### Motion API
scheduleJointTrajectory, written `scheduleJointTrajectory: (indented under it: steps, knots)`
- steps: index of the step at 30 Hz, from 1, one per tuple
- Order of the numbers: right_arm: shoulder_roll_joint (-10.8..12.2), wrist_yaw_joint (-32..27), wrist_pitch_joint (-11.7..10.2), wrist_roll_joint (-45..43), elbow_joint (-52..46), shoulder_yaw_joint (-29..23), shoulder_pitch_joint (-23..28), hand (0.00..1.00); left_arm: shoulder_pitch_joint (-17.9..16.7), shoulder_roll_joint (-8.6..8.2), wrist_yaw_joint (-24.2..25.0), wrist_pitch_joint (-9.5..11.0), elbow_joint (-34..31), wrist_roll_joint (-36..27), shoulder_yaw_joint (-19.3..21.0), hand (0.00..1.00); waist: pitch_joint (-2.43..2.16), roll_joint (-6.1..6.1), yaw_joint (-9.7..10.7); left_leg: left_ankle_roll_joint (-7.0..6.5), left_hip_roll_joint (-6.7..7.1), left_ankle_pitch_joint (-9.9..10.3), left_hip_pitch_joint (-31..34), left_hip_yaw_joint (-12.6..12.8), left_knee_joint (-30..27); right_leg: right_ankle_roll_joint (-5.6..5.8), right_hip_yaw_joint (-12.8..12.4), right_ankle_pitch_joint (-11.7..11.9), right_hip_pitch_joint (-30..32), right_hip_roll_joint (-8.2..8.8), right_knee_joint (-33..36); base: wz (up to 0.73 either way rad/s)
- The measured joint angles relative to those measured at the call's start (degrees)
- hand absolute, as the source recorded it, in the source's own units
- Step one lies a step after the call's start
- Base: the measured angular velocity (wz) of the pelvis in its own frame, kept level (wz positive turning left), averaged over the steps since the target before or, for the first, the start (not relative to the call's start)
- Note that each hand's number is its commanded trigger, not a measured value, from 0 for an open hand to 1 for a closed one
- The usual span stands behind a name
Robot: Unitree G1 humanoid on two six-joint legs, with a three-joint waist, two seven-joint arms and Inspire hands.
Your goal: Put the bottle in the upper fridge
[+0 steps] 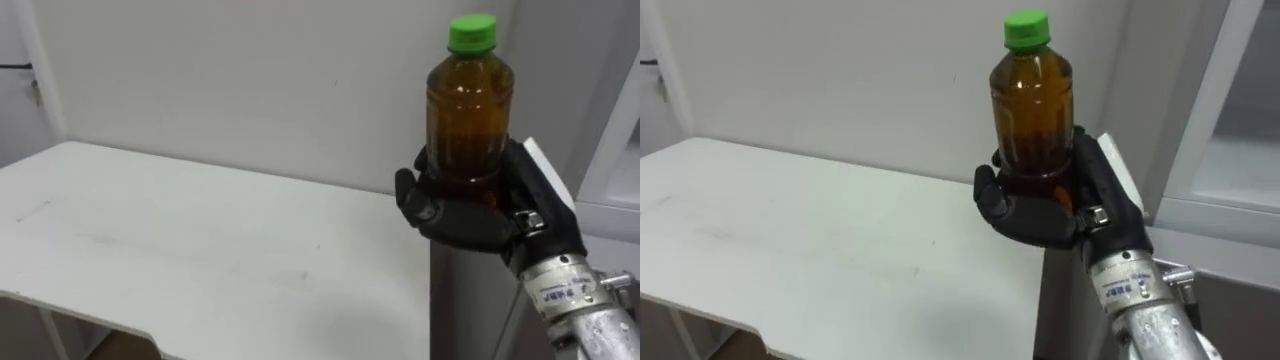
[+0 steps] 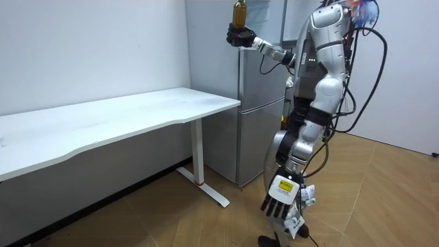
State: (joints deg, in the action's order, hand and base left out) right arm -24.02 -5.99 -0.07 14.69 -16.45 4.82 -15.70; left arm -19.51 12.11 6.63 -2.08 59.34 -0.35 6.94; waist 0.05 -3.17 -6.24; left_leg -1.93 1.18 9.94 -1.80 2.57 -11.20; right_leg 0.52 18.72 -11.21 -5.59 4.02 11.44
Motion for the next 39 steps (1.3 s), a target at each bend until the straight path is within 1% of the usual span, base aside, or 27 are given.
scheduleJointTrajectory:
  steps: [2,3,6,8,9,11,12,14,15,18,22,25,28,32,34,37,39]
  knots:
    - [-0.2,0.5,0.0,0.0,-2.1,-1.4,0.0,1.0,0.0,0.01,-0.3,-0.1,0.6,0.0,0.1,0.0,0.03,-0.14,1.4,0.04,-0.13,0.0,-0.1,0.3,0.4,0.0,-0.1,0.0,0.0,-0.09,0.0,-0.02]
    - [-0.3,0.5,0.0,0.0,-2.5,-1.7,0.0,1.0,0.0,0.01,-0.4,0.0,0.6,0.0,0.1,0.0,0.06,-0.19,1.5,0.04,-0.16,0.0,-0.2,0.3,0.5,0.0,-0.1,0.0,0.0,-0.12,0.0,0.0]
    - [-0.6,0.7,0.0,0.6,-2.8,-3.9,0.2,1.0,0.3,-0.03,-0.4,0.0,0.6,-0.1,0.0,0.0,0.05,-0.41,2.7,0.16,-0.32,0.2,-0.5,0.7,0.5,0.0,-0.7,0.0,0.0,-0.25,0.0,-0.06]
    - [-0.6,0.7,0.2,0.8,-2.8,-5.4,0.2,1.0,0.3,-0.02,-0.4,0.0,0.6,-0.1,0.0,0.0,0.05,-0.41,3.0,0.19,-0.49,0.3,-0.6,1.7,0.5,0.0,-1.5,0.0,0.2,-0.35,0.0,-0.18]
    - [-0.6,0.8,0.2,0.8,-2.8,-5.8,0.3,1.0,0.3,-0.02,-0.4,0.0,0.6,-0.1,0.0,0.0,0.05,-0.39,3.2,0.18,-0.53,0.3,-0.7,1.9,0.5,0.0,-1.5,0.0,0.2,-0.36,0.0,-0.15]
    - [-0.8,0.8,0.3,0.7,-2.8,-7.4,0.4,1.0,0.3,0.01,-0.4,0.0,0.6,0.0,0.0,0.0,0.04,-0.37,4.2,0.17,-0.57,0.5,-0.8,2.0,0.6,0.0,-1.8,0.0,0.2,-0.38,0.0,-0.05]
    - [-0.9,0.9,0.3,0.7,-2.8,-7.8,0.4,1.0,0.2,0.0,-0.4,0.0,0.6,0.0,0.0,0.0,0.04,-0.37,4.4,0.16,-0.57,0.5,-0.8,2.1,0.6,0.0,-1.9,0.0,0.2,-0.39,0.1,-0.1]
    - [-1.0,1.0,0.3,0.7,-3.5,-9.9,1.4,1.0,0.2,0.01,-0.4,0.0,0.6,0.0,0.4,0.0,-0.19,-0.46,4.6,0.13,-0.65,0.6,-0.8,2.8,0.7,0.0,-2.9,0.0,0.6,-0.52,0.1,-0.17]
    - [-1.0,1.0,0.4,0.7,-3.8,-10.4,1.8,1.0,0.2,0.0,-0.4,0.0,0.6,0.0,0.9,0.0,-0.21,-0.47,4.6,0.13,-0.69,0.6,-0.8,3.0,0.7,-0.01,-3.1,0.0,0.6,-0.53,0.2,-0.16]
    - [-1.0,1.2,0.4,0.6,-4.9,-12.4,3.7,1.0,-0.1,-0.01,-0.4,0.0,0.6,0.0,2.9,0.0,-0.44,-0.51,4.8,0.16,-0.86,0.7,-1.2,3.7,0.7,-0.09,-4.2,0.1,0.6,-0.75,0.2,-0.16]
    - [-1.2,1.5,0.8,0.1,-6.1,-15.6,5.9,1.0,-0.2,-0.27,-0.4,0.0,0.4,1.1,5.1,0.0,-0.64,-0.33,5.7,0.15,-0.88,0.8,-1.9,3.9,0.7,-0.1,-4.5,0.1,0.3,-0.77,0.3,-0.04]
    - [-2.3,1.6,1.0,0.5,-6.2,-16.1,6.1,1.0,-0.7,-0.33,-0.4,0.0,0.5,1.5,5.7,0.0,-0.5,0.0,6.2,0.19,-1.05,0.8,-2.7,4.4,0.8,-0.15,-4.7,0.1,-0.3,-0.87,0.3,-0.08]
    - [-3.1,1.5,1.0,0.5,-6.2,-17.6,6.1,1.0,-0.7,-0.31,-0.4,0.1,0.4,2.2,6.6,0.0,-0.44,0.05,6.1,0.32,-1.39,1.1,-2.9,5.2,0.8,-0.33,-5.7,0.2,-0.4,-1.2,0.4,-0.13]
    - [-3.2,1.0,1.0,1.0,-5.8,-20.2,6.1,1.0,-0.7,-0.31,-0.4,0.4,1.0,2.2,6.9,0.0,-0.22,-0.34,6.2,0.43,-1.52,1.2,-2.9,5.4,0.6,-0.43,-6.0,0.3,-0.4,-1.33,0.3,-0.05]
    - [-3.2,0.6,0.9,1.3,-5.1,-20.7,6.1,1.0,-0.8,-0.3,-0.4,0.4,1.3,2.2,6.9,0.0,-0.07,-0.66,6.3,0.42,-1.51,1.2,-2.9,5.5,0.5,-0.42,-6.0,0.3,-0.3,-1.32,0.2,0.0]
    - [-3.2,0.3,0.9,1.9,-2.8,-20.8,6.1,1.0,-0.5,-0.3,-0.6,0.4,2.5,2.2,6.9,0.0,0.01,-0.99,6.2,0.42,-1.47,1.2,-2.8,5.7,0.5,-0.41,-6.0,0.3,0.0,-1.3,0.0,0.0]
    - [-3.2,-0.1,0.9,4.3,-0.6,-20.8,6.1,1.0,-0.5,-0.3,-1.0,0.3,2.6,2.2,6.9,0.0,-0.02,-1.25,5.9,0.42,-1.47,1.2,-2.8,5.7,0.4,-0.41,-5.9,0.3,-0.1,-1.3,0.0,0.0]
